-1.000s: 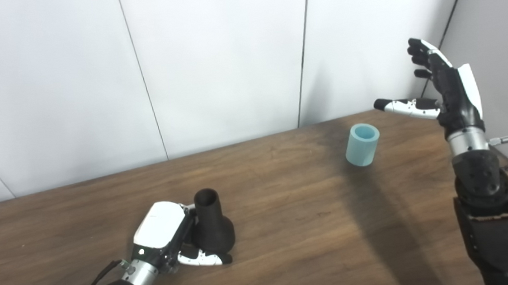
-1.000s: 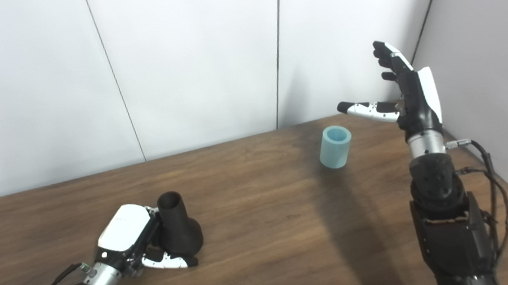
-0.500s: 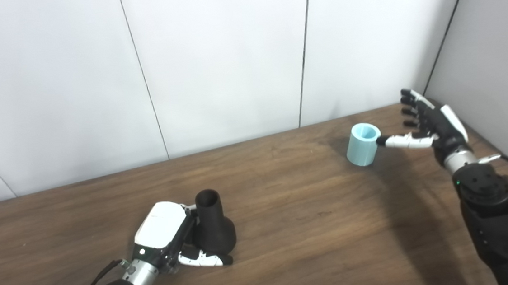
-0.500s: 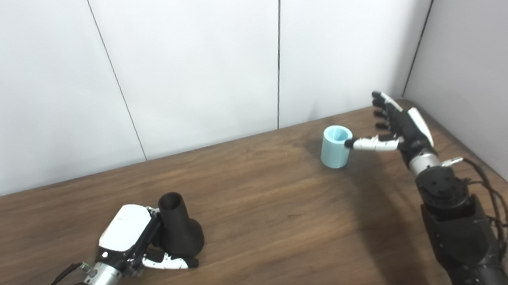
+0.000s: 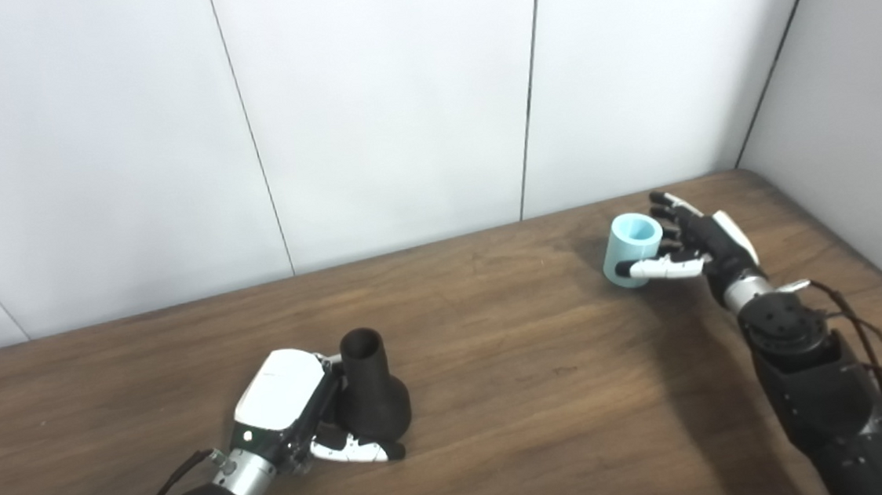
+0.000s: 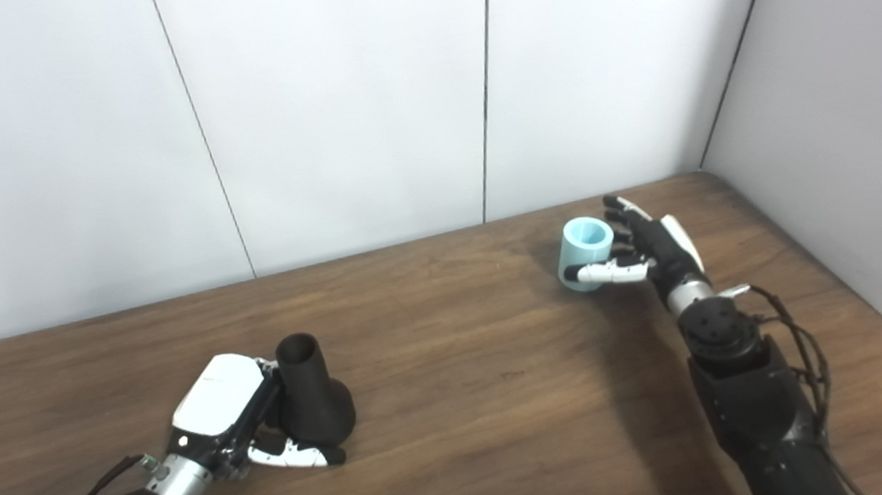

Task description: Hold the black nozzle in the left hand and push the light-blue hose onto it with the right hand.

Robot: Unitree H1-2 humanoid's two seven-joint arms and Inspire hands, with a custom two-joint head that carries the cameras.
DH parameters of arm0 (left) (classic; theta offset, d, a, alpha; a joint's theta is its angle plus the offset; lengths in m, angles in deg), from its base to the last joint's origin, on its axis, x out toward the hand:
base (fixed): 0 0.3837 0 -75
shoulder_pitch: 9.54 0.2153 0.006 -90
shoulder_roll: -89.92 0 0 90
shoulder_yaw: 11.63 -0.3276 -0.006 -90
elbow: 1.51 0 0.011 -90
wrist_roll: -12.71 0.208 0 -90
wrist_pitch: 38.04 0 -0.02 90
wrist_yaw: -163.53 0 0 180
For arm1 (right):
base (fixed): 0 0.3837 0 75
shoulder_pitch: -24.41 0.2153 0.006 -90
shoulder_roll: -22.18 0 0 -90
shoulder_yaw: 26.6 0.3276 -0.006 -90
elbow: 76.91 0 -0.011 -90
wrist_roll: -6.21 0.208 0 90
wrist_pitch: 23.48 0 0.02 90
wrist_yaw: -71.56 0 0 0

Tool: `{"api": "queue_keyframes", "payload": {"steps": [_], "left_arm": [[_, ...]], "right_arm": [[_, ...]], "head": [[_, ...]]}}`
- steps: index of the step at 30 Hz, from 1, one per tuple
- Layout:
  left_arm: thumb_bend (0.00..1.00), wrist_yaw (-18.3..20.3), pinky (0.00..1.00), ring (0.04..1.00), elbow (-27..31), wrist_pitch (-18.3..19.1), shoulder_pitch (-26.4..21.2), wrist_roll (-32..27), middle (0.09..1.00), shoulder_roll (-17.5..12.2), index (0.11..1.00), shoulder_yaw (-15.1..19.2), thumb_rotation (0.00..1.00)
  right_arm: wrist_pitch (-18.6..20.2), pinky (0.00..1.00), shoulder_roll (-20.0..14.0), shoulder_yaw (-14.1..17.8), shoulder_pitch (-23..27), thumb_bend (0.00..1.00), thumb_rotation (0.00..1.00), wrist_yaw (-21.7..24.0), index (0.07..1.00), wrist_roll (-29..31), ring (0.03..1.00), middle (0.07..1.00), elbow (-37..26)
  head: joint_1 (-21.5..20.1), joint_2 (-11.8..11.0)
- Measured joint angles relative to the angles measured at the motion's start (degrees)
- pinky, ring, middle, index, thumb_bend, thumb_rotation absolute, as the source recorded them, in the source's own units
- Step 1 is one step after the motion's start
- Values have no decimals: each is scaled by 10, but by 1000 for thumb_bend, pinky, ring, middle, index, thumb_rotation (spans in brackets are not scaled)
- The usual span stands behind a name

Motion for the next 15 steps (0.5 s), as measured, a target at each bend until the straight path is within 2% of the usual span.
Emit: {"api": "queue_keyframes", "payload": {"steps": [4,7,10,15], "left_arm": [[501,1,391,412,0,0,0,0,433,0,528,0,0],[500,1,353,395,0,0,0,0,432,0,531,0,0],[499,1,356,386,0,0,0,0,434,0,534,0,0],[499,1,375,392,0,2,1,0,441,-1,537,1,0]], "right_arm": [[-23,727,-6,-8,9,880,186,0,889,-2,796,868,24],[-24,735,-7,-12,12,860,162,0,881,-4,806,861,29],[-25,745,-7,-18,13,839,129,0,862,-7,804,841,29],[-30,654,-6,-20,14,801,56,-7,792,-11,717,770,31]], "head": [[3,2],[4,3],[4,4],[6,6]]}}
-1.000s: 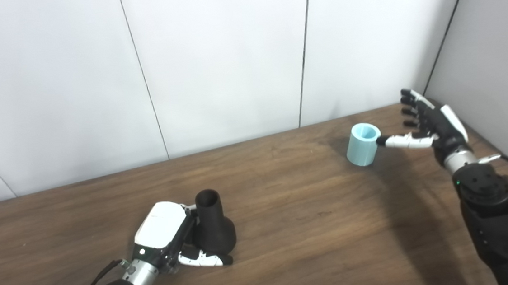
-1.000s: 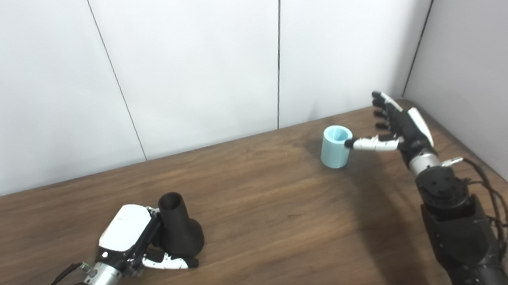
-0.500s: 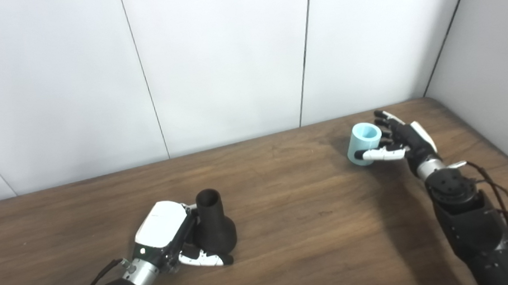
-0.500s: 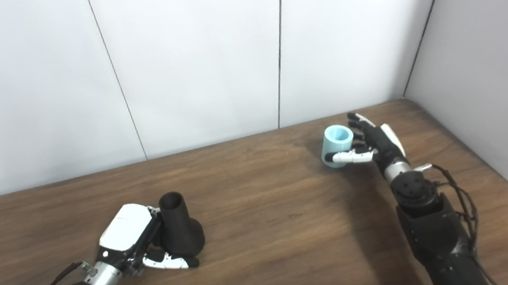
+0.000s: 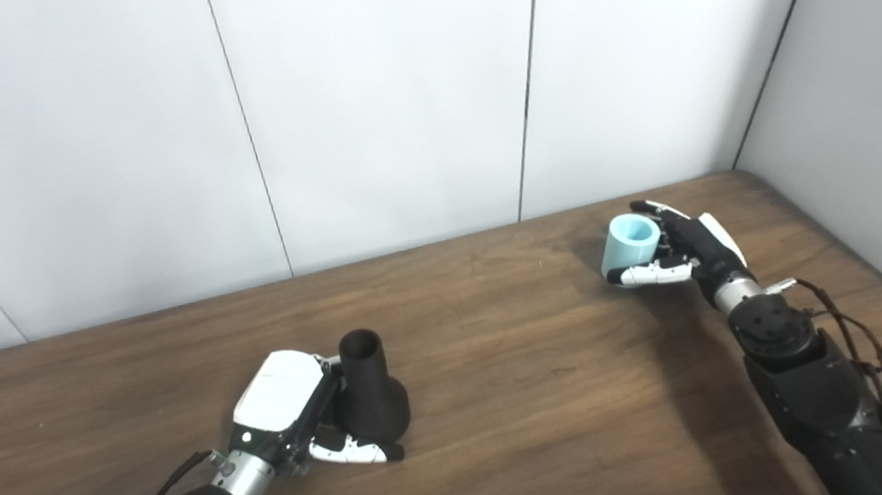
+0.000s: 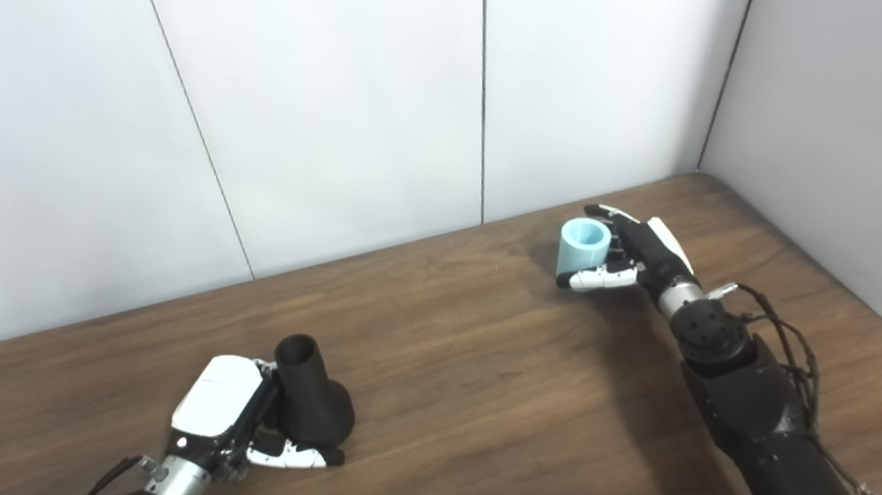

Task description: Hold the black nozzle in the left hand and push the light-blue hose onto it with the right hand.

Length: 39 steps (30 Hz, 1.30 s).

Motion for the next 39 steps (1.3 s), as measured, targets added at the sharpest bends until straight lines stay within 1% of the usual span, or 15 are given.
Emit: {"api": "queue_keyframes", "payload": {"steps": [3,7,9,10,11,12,13,14,16,22,23,32,35,39], "left_arm": [[500,1,379,397,0,0,0,0,437,0,535,1,0],[500,1,364,400,0,0,0,0,434,0,533,1,0],[501,1,362,401,0,0,0,0,437,0,530,1,0],[501,1,374,400,0,0,0,0,441,0,531,1,0],[500,1,383,398,0,0,0,0,440,0,533,1,0],[500,2,388,398,1,0,0,-1,440,0,534,2,0],[500,2,389,398,1,0,1,-1,442,0,534,2,0],[500,3,386,398,1,-1,1,-2,441,0,534,2,0],[500,3,385,397,1,-1,1,-2,441,0,534,2,0],[500,3,379,391,1,0,1,-2,444,0,534,3,0],[500,3,380,391,1,0,1,-2,446,0,533,3,0],[502,5,383,402,3,1,1,-2,452,0,530,4,0],[500,5,381,394,4,0,2,-2,443,-1,532,4,0],[500,5,393,395,4,-2,3,-3,441,-2,537,5,0]], "right_arm": [[-8,629,5,-2,2,765,14,-13,756,-5,679,741,4],[-28,565,10,-14,2,725,1,-31,653,-21,611,644,7],[-41,557,11,-19,2,705,0,-38,631,-28,599,627,14],[-46,524,11,-20,4,611,59,-41,562,-29,572,608,18],[-54,493,10,-22,5,563,90,-42,528,-31,542,586,23],[-60,477,8,-25,5,538,106,-42,510,-32,526,574,25],[-67,450,8,-28,5,529,55,-42,508,-36,498,518,28],[-76,430,8,-30,5,527,22,-44,511,-38,479,482,32],[-83,388,8,-33,6,524,3,-45,516,-41,436,447,34],[-81,348,9,-33,5,522,0,-48,526,-46,387,425,29],[-81,349,9,-33,5,522,0,-48,526,-46,389,425,29],[-81,345,10,-32,4,523,0,-57,524,-51,389,428,26],[-76,349,15,-32,-5,524,0,-58,523,-53,398,433,1],[-63,338,28,-39,-15,524,0,-58,524,-68,390,437,-72]], "head": [[2,1],[2,3],[4,4],[4,5],[4,5],[4,5],[4,5],[4,5],[4,5],[4,5],[7,8],[14,8],[18,9],[17,11]]}}
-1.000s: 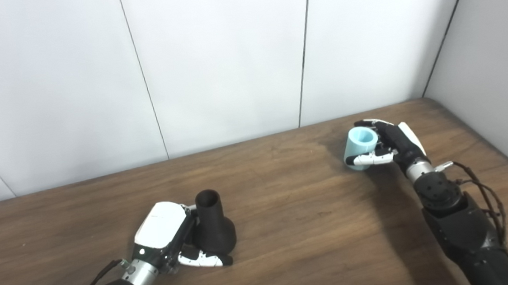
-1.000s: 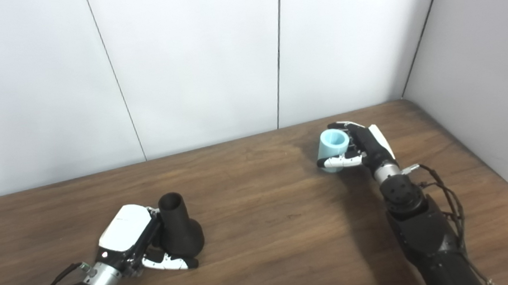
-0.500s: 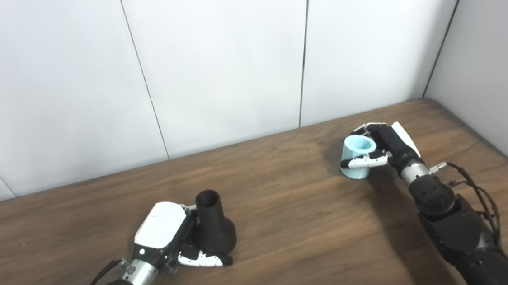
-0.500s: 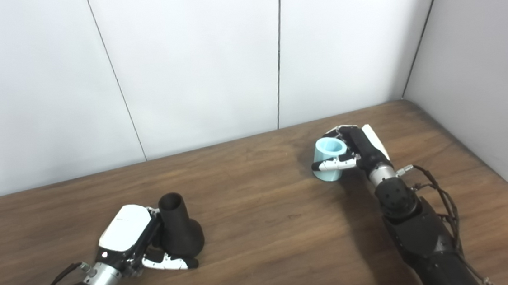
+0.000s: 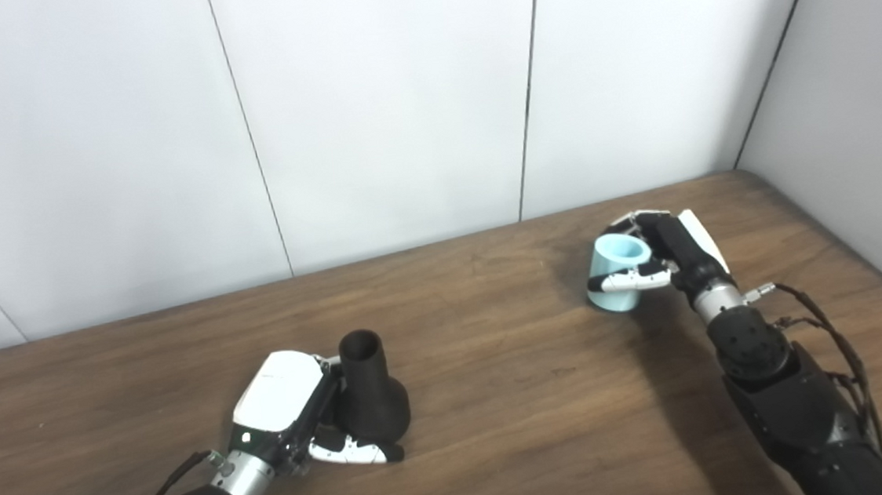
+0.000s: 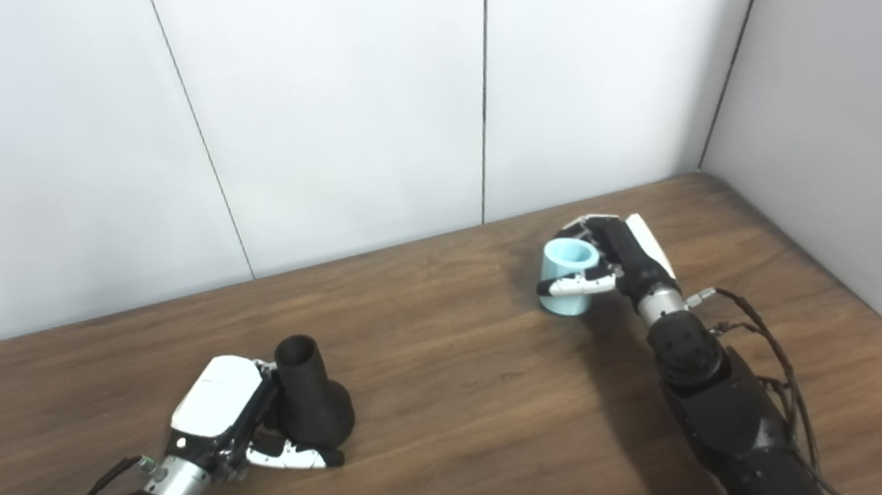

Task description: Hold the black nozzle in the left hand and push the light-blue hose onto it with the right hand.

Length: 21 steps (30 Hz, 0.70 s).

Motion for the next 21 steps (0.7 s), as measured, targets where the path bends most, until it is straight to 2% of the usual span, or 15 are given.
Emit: {"api": "queue_keyframes", "payload": {"steps": [4,10,15,21], "left_arm": [[500,1,389,399,0,1,0,0,440,0,534,0,0],[500,1,399,396,0,0,0,0,446,1,533,0,0],[500,1,384,394,0,1,0,0,451,2,531,0,0],[500,4,375,394,0,5,-1,0,455,5,532,0,0]], "right_arm": [[14,338,11,-4,5,524,0,2,524,-8,391,437,-74],[39,343,34,-11,25,525,0,13,518,-9,386,442,-140],[55,315,50,-30,46,524,1,37,516,-8,365,439,-195],[135,299,70,-52,93,523,0,72,514,-10,366,446,-269]], "head": [[4,-1],[27,1],[47,3],[84,9]]}}
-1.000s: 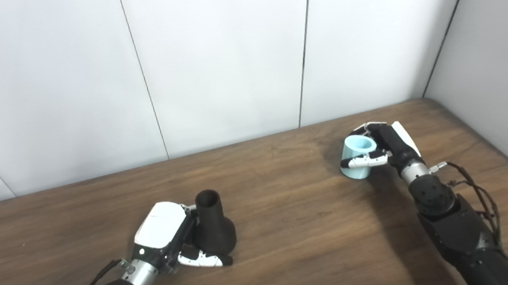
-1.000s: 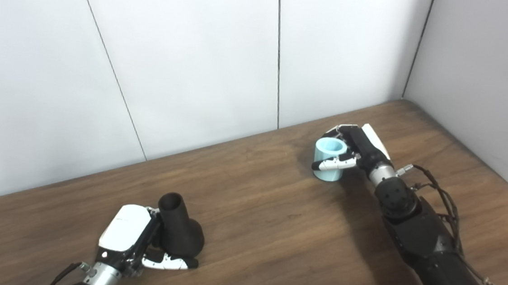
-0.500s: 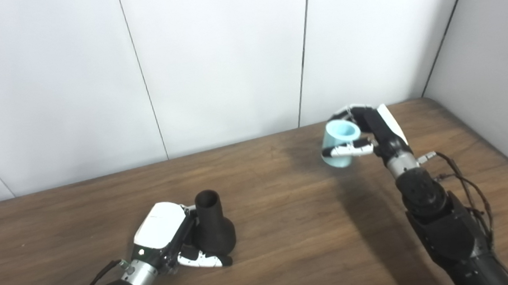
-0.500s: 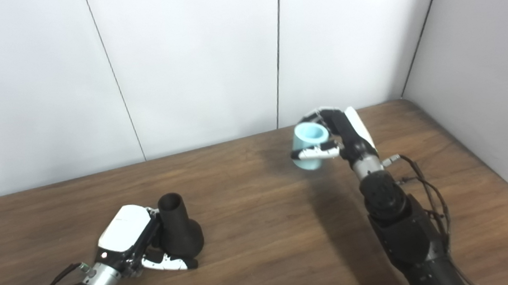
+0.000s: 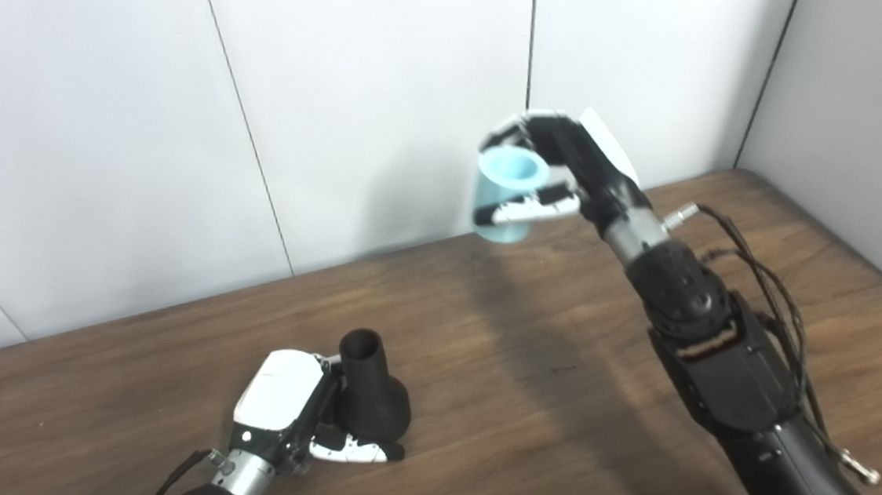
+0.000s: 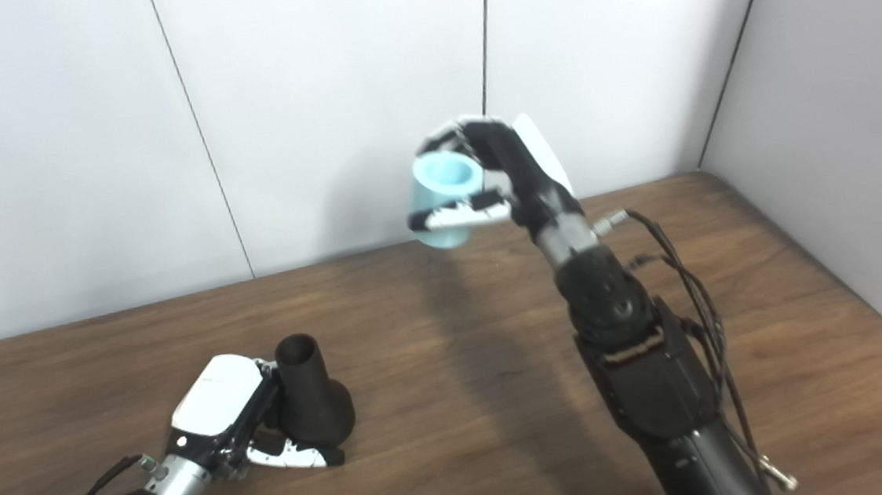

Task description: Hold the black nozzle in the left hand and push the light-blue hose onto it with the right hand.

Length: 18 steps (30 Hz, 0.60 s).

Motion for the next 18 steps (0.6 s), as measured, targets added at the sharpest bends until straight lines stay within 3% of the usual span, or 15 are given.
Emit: {"api": "queue_keyframes", "payload": {"steps": [6,18], "left_arm": [[501,6,381,407,2,12,-1,1,454,9,530,0,0],[500,10,366,400,3,18,0,3,439,17,530,4,0]], "right_arm": [[50,297,29,-19,21,513,0,29,536,12,383,488,-21],[92,283,53,-67,27,512,0,69,543,12,384,462,-21]], "head": [[37,7],[79,15]]}}
